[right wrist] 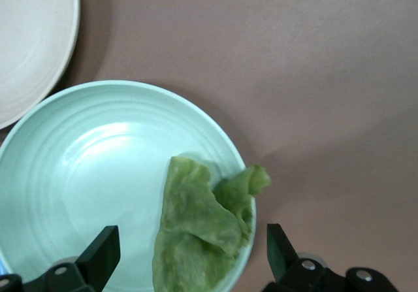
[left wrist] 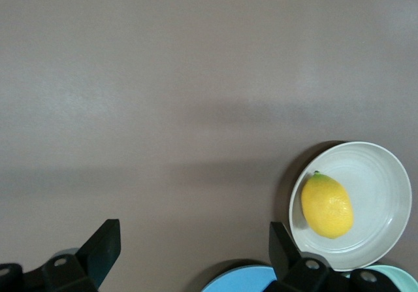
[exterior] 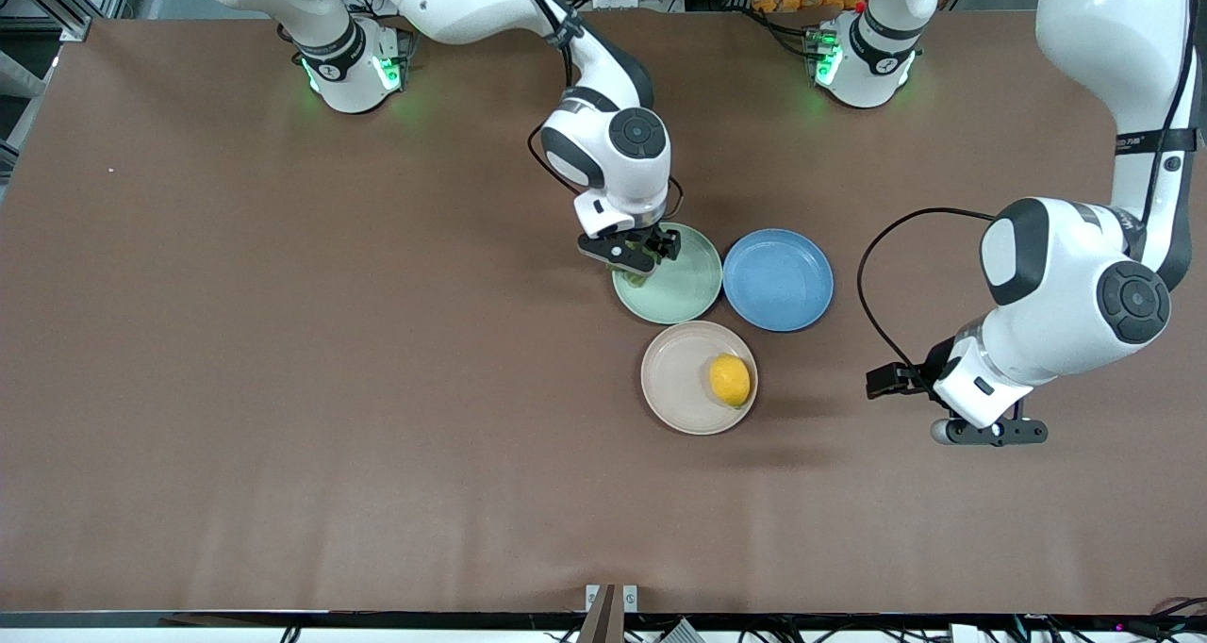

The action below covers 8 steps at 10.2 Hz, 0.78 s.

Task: Pick lemon and lettuce from plates
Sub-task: 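Lower the right gripper onto the lettuce leaf and close it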

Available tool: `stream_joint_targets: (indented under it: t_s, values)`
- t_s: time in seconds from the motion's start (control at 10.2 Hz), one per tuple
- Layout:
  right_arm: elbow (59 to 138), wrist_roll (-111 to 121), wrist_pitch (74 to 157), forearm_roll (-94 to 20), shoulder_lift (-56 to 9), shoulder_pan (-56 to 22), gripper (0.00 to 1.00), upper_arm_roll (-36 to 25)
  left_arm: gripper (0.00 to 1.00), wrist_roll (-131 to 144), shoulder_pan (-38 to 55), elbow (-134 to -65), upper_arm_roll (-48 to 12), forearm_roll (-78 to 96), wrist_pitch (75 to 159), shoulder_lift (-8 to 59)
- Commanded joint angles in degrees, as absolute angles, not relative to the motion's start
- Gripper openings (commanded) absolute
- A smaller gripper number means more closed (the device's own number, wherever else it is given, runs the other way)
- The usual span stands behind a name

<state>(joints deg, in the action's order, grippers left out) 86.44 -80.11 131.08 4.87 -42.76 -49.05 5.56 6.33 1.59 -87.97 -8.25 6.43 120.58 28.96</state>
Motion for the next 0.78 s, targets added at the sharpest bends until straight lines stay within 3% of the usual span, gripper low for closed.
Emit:
stream_joint_targets:
  t_s: [0.0,0.69]
  values:
    - [84.3,-83.9,132.2,8.0,-45.0,-50.1,0.89,5.1,1.00,5.3,1.8,-87.0,-8.2,8.3,121.7,29.9]
    - [84.3,-83.9,131.5,15.1,-48.4,-51.8,0.30,5.1,1.00,5.8,2.2,-87.0,-8.1,8.2,121.9,30.4]
